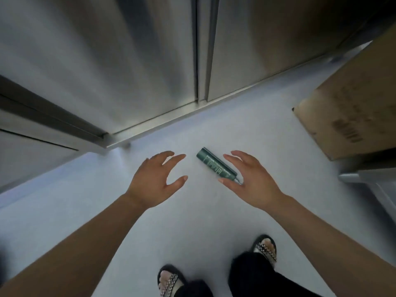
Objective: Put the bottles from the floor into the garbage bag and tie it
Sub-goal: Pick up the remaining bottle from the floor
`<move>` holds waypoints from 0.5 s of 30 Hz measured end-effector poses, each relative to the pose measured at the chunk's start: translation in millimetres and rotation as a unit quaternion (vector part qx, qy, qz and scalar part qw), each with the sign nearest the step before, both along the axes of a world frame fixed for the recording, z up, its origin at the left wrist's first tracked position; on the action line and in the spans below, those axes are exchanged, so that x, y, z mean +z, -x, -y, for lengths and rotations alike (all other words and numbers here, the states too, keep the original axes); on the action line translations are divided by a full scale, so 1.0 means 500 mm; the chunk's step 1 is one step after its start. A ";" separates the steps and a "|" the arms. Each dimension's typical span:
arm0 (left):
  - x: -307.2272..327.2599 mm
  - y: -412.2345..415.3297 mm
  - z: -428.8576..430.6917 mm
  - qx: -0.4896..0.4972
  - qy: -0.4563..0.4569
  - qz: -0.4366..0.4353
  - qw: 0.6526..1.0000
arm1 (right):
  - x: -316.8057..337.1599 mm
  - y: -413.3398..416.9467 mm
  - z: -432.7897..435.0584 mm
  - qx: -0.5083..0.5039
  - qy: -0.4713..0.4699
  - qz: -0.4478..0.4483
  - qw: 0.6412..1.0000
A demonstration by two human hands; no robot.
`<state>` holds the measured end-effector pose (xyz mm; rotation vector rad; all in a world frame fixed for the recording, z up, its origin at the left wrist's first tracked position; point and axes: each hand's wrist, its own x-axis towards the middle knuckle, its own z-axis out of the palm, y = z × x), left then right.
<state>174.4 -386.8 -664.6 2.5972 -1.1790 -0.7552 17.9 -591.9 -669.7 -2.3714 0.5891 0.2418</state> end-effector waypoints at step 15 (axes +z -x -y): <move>-0.755 -0.008 -0.097 0.085 -0.057 0.047 0.994 | -0.662 -0.090 0.010 -0.018 0.109 -0.027 0.993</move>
